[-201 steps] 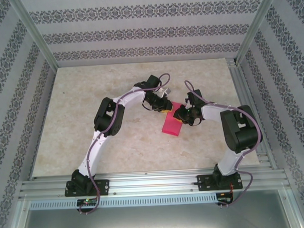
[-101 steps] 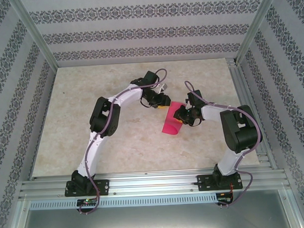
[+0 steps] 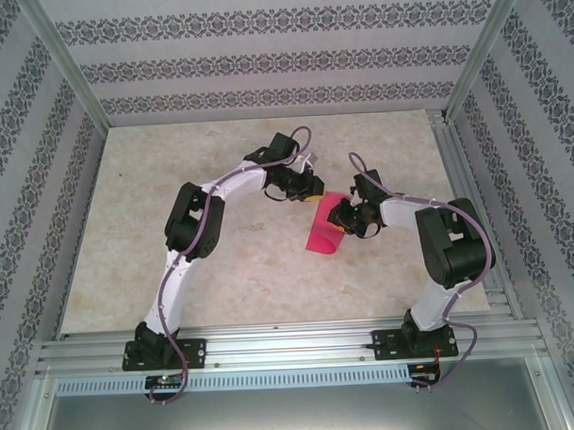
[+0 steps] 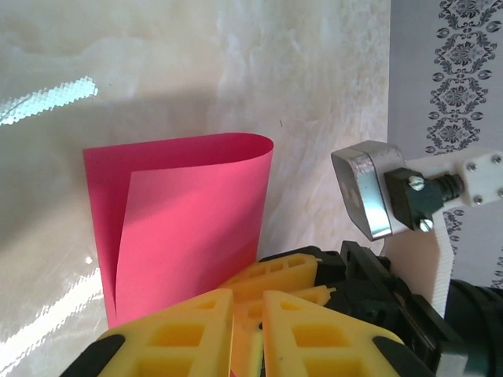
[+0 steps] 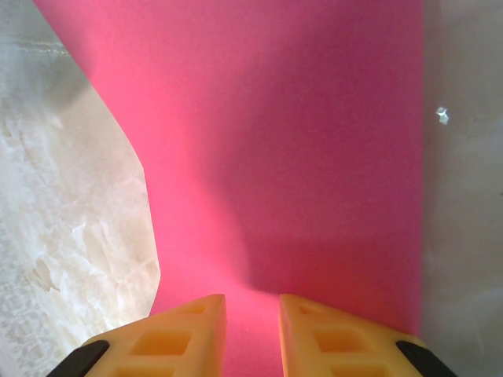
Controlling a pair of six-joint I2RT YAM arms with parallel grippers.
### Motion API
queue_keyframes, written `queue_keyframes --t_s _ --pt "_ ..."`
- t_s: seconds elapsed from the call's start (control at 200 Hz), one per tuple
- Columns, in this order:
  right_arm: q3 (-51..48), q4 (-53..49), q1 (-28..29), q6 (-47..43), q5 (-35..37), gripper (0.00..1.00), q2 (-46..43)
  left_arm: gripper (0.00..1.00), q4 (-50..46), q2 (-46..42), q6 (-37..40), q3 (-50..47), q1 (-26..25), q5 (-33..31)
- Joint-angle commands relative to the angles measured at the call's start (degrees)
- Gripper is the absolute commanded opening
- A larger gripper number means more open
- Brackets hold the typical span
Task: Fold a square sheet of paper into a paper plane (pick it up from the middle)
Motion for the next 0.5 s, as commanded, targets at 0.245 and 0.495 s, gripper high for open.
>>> queue_keyframes --t_s 0.245,0.495 --pt "-0.65 1.84 0.73 -0.75 -0.34 0.25 1.06 0.18 4.51 6.39 -5.07 2.53 -0.78 1.52" --pt "-0.64 1.89 0.78 -0.69 -0.37 0.25 0.98 0.18 -0.49 7.47 -1.54 3.32 -0.82 -0.94"
